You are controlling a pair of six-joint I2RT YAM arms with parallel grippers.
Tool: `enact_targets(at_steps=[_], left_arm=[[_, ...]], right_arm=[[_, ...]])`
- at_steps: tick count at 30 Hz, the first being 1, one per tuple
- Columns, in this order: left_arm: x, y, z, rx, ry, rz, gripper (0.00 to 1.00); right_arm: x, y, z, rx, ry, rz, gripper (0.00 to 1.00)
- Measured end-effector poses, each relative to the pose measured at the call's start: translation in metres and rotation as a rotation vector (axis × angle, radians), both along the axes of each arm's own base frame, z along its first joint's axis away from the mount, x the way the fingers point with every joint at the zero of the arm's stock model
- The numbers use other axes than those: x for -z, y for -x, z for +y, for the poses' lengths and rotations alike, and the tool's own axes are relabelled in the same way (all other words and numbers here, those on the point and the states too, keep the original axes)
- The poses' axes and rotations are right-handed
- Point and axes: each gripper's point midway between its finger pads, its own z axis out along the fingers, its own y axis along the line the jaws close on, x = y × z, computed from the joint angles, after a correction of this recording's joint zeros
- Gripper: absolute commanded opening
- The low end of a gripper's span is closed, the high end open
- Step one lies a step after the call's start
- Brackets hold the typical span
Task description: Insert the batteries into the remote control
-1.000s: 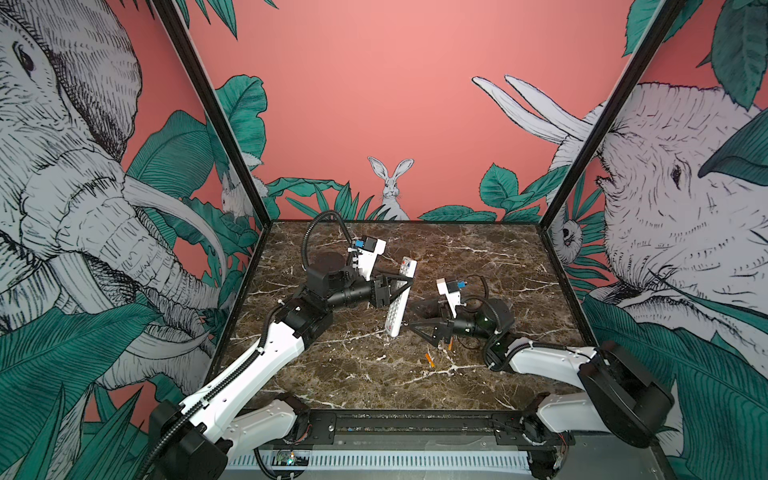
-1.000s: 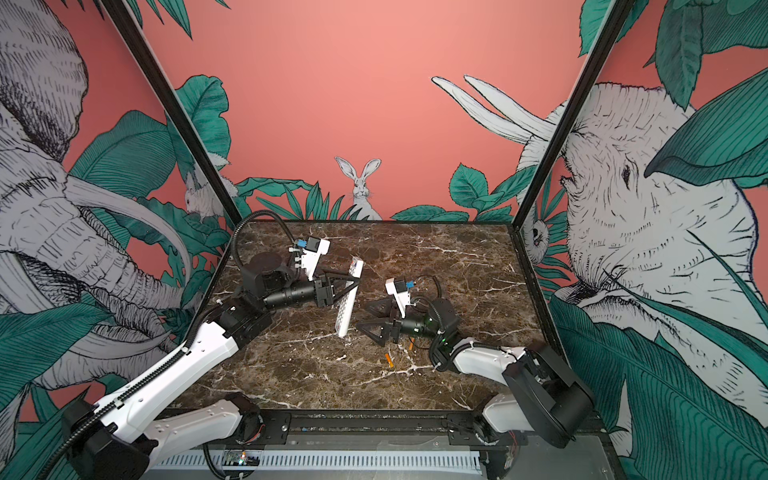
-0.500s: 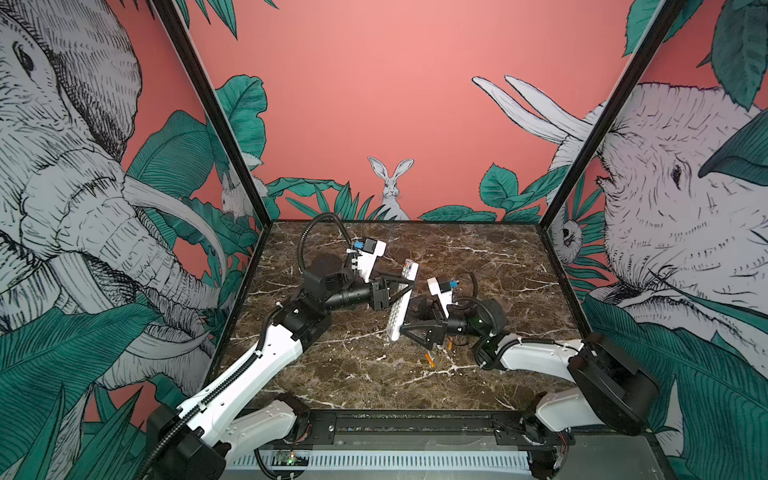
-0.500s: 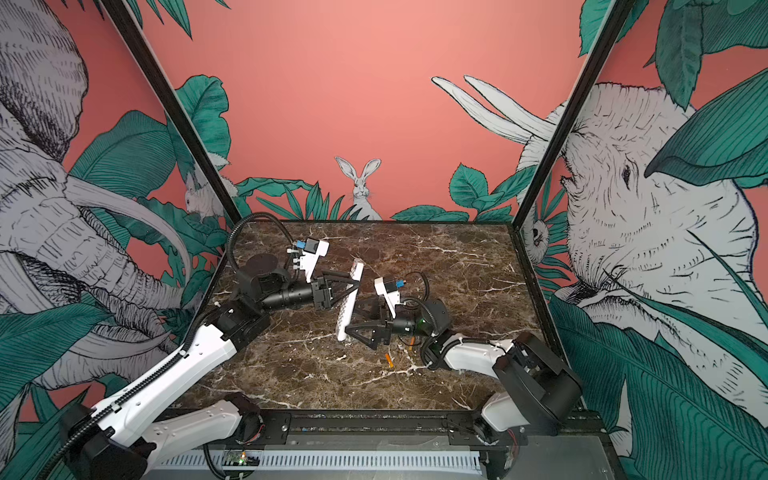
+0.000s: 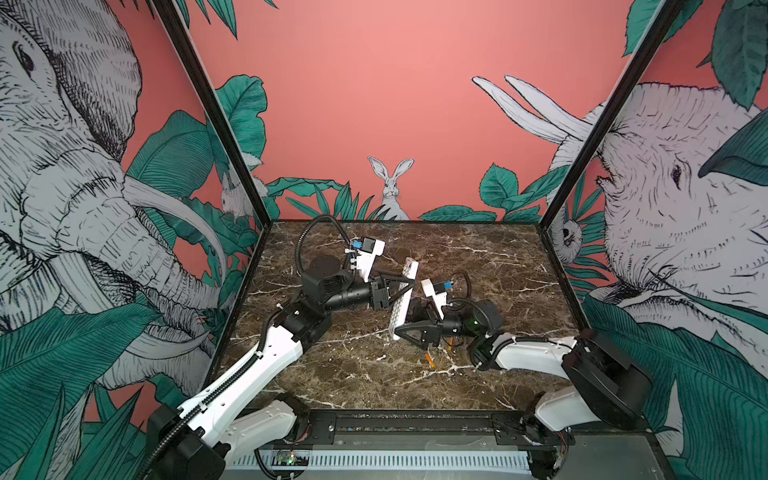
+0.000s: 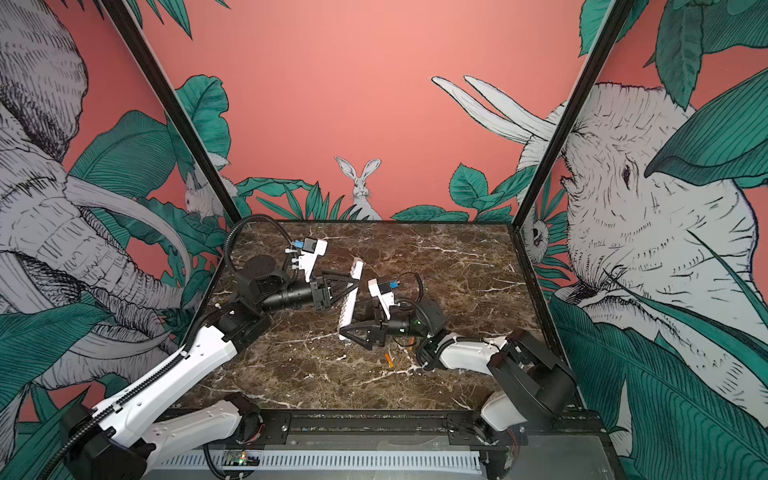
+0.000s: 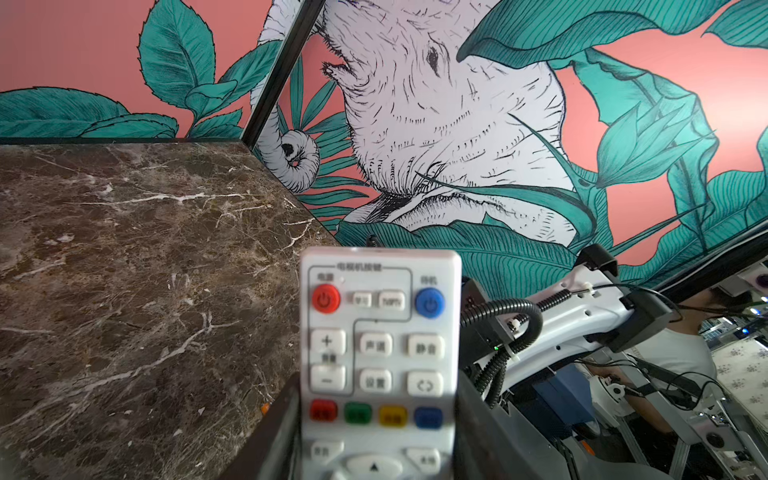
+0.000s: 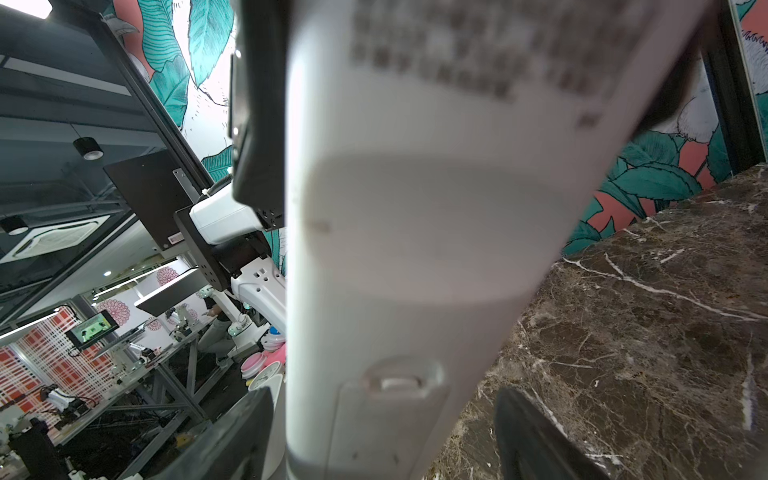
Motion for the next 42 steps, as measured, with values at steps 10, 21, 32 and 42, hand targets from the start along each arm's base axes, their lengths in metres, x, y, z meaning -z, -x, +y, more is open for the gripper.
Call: enact_targets(at_steps=[10,21,32,42], left_arm=[[-0.004,0.0,0.001,-0.008,0.017,-0.008,0.24],[-0.012,0.001,0.003,-0.012,0.051,-0.052,0.3],[-0.002,-0.007,0.013,-0.101,-0.001,-0.035,0.87],[0.003,-0.01,0.034,-0.223,-0.062,-0.036,0.88]], right_arm=[[-0.003,0.002,0.001,-0.002,-0.011,-0.009,0.63],[-0.009,0.001,-0.001,0.009,-0.027,-0.001,0.23],[-0.008,-0.006,-0.004,0.092,0.024,-0.021,0.0],[0.025,-0.034,-0.013,0.294,0.241,-0.025,0.0]])
